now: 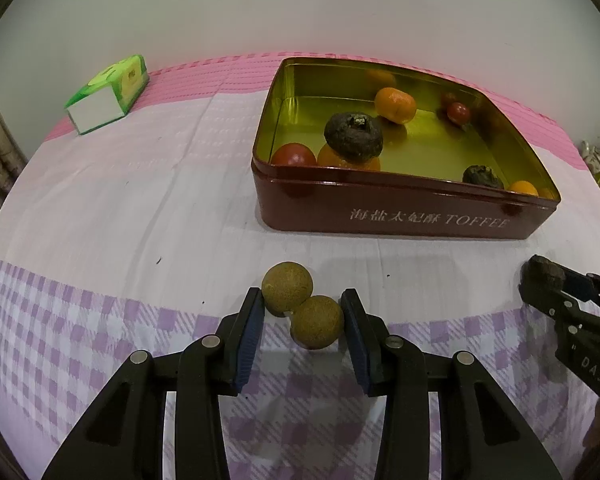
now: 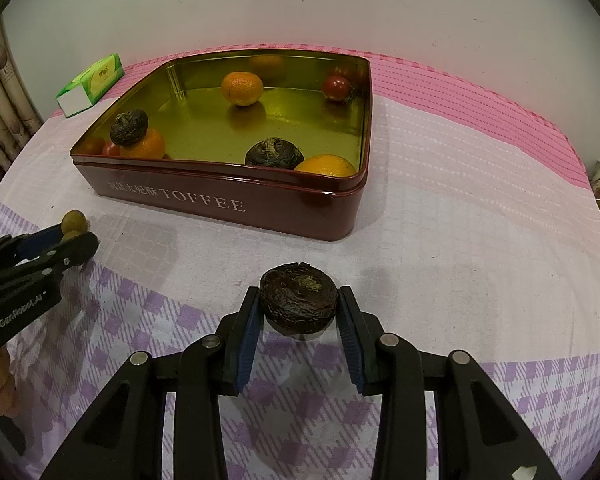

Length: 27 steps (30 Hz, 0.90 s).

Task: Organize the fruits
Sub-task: 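Lower the open left tool over the two olive-brown round fruits, then close the left tool on both olive-brown fruits while the right tool holds the plum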

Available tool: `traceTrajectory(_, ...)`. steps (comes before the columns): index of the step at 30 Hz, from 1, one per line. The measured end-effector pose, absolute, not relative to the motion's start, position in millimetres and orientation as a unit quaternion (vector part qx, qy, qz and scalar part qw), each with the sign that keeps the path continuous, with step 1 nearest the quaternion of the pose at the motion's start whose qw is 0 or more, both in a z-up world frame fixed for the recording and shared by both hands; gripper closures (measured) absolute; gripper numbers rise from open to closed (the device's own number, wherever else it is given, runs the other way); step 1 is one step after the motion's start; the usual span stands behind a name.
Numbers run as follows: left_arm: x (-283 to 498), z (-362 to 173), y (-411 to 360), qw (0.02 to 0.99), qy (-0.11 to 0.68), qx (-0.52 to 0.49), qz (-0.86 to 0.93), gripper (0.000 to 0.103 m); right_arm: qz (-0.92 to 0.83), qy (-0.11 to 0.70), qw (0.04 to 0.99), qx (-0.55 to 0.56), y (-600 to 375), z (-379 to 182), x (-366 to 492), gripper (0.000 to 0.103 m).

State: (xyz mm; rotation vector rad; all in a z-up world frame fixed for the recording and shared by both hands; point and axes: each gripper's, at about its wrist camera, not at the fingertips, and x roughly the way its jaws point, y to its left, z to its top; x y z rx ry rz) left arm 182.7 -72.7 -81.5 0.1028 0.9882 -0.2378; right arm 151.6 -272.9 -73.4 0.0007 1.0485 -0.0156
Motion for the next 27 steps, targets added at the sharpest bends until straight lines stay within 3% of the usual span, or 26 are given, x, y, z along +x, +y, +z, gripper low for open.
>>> traceTrajectory(27, 174.2, -81.9, -69.4, 0.877, 0.464, 0.047, -0.113, 0.062, -0.009, 0.5, 0.866, -0.001, -271.9, -74.3, 151.4, 0.068)
